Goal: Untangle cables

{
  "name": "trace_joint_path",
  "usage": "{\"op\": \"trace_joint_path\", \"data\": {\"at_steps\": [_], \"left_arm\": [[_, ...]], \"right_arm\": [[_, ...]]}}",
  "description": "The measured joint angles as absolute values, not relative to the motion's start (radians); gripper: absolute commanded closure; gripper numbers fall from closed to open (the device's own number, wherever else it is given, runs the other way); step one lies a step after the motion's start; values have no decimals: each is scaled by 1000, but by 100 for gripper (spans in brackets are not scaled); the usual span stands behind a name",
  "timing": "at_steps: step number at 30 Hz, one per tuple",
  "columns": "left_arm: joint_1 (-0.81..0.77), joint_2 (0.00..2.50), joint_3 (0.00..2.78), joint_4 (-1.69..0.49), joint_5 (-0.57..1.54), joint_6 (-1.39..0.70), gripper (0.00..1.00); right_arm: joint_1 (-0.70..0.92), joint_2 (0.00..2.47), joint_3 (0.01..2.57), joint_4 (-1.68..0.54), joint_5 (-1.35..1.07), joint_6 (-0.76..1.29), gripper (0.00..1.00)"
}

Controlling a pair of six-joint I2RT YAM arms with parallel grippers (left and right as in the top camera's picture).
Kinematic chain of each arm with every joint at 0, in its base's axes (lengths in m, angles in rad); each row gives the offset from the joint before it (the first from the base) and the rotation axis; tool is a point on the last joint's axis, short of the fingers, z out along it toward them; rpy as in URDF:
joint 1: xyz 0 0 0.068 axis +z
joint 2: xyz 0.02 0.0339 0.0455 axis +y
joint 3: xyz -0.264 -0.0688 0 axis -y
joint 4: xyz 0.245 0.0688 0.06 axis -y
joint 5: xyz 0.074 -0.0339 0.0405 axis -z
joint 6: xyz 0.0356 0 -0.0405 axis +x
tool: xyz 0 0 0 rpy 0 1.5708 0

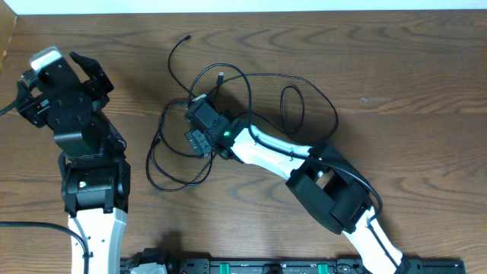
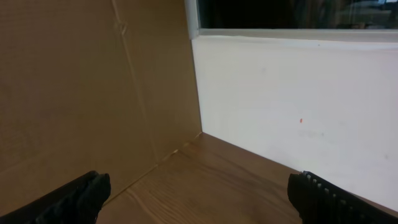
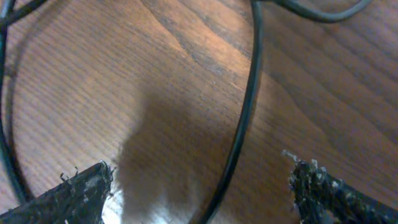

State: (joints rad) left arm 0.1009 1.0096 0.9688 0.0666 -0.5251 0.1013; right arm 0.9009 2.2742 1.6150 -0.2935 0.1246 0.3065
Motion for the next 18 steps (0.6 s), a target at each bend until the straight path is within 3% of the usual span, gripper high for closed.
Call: {"op": "trace_joint_path", "data": {"at_steps": [15, 18], "left_arm": [[95, 1010, 969, 67, -499, 97, 4], [95, 1010, 969, 67, -492, 89, 4]], "right_arm": [[850, 2324, 1631, -204, 137, 274, 15], [840, 2337, 1642, -190, 142, 269, 22]]}}
